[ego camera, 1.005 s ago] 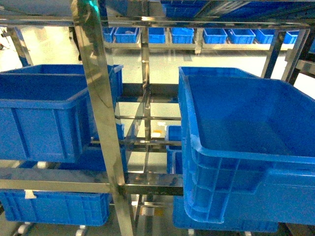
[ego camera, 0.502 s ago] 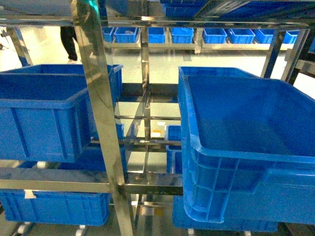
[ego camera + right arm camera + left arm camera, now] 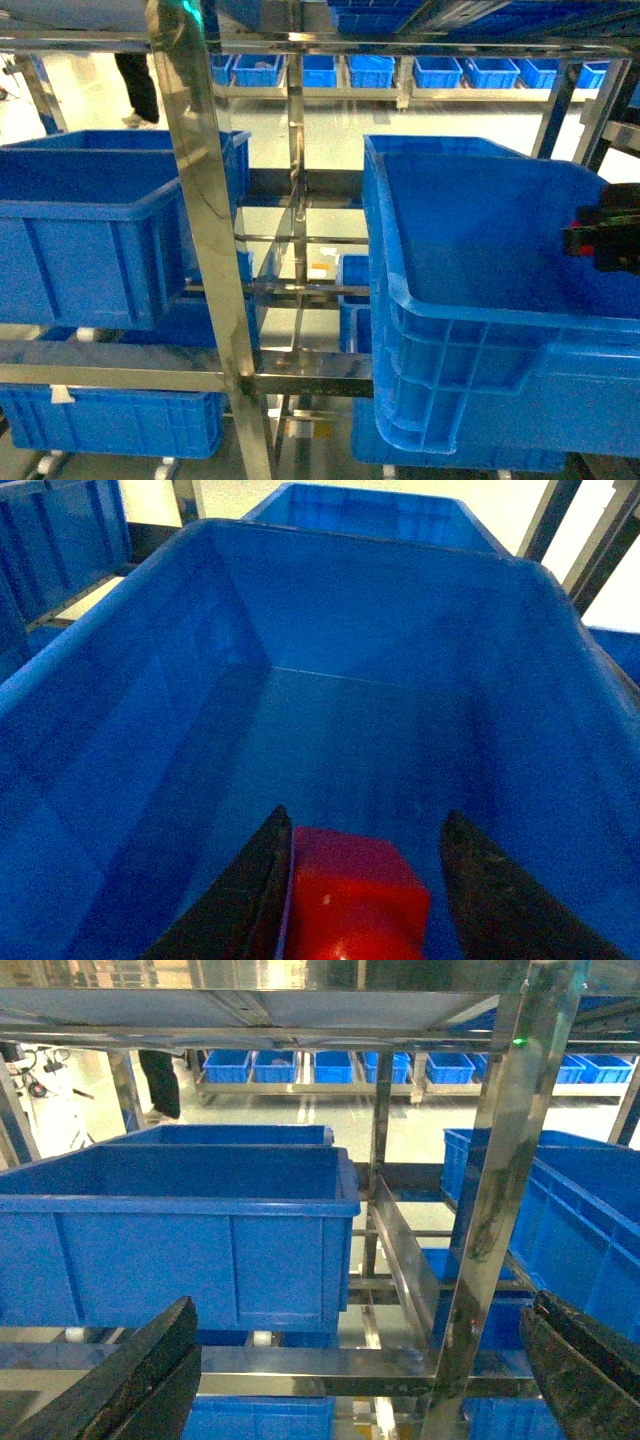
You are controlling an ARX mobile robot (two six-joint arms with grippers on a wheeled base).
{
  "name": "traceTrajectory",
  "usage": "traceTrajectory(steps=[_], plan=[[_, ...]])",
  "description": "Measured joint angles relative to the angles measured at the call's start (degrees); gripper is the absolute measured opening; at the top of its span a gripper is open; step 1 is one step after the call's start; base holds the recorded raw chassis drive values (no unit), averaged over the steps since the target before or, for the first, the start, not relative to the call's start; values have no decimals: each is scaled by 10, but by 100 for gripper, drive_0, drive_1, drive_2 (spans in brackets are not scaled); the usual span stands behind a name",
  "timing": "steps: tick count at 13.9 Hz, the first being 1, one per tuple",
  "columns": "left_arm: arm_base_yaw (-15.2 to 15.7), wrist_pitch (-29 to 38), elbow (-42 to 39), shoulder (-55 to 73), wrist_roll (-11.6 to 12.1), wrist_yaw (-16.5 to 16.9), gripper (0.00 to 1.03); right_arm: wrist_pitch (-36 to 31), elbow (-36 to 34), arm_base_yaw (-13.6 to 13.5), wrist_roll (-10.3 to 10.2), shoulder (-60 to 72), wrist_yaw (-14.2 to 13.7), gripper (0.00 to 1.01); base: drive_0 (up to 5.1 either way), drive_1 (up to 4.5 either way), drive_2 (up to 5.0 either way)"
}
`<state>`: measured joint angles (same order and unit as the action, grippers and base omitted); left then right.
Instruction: Pick red block from blue box to shelf
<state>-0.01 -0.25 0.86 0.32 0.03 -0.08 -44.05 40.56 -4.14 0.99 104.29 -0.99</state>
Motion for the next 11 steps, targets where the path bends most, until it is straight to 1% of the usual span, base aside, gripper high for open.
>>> traceTrajectory(steps=[1,2,3,4,5,6,7,8,9,10,11], plan=[[0,0,0,0,0,0,98,-17,11,0,-8,24,-10,56,0,0,0],[0,0,0,0,0,0,98,-28,-4,0,-18,14,-11,67,0,0,0],[0,0,0,0,0,0,98,-48,-49,0,-32,-36,-7,79,0,0,0],[0,0,0,0,0,0,98,-66,-119,7,-48,-130,10,96,0,0,0],[0,0,0,0,0,0,98,-62,-182,13,-50,-207,18,99,0,0,0],[0,0,0,0,0,0,98,-27,-251,24,-46,-290,22,98,0,0,0],[0,0,0,0,0,0,98,44,-315,39,-37,-394,26,98,0,0,0],[0,0,0,0,0,0,98,123,-359,42,-17,-509,18,98,0,0,0],[0,0,0,0,0,0,98,163,-398,42,2,-652,15,94,0,0,0],[0,0,0,0,0,1,98,136,-397,42,0,-717,12,83,0,0,0],[0,-1,0,0,0,-1,98,165,-398,42,-1,-771,12,70,0,0,0]])
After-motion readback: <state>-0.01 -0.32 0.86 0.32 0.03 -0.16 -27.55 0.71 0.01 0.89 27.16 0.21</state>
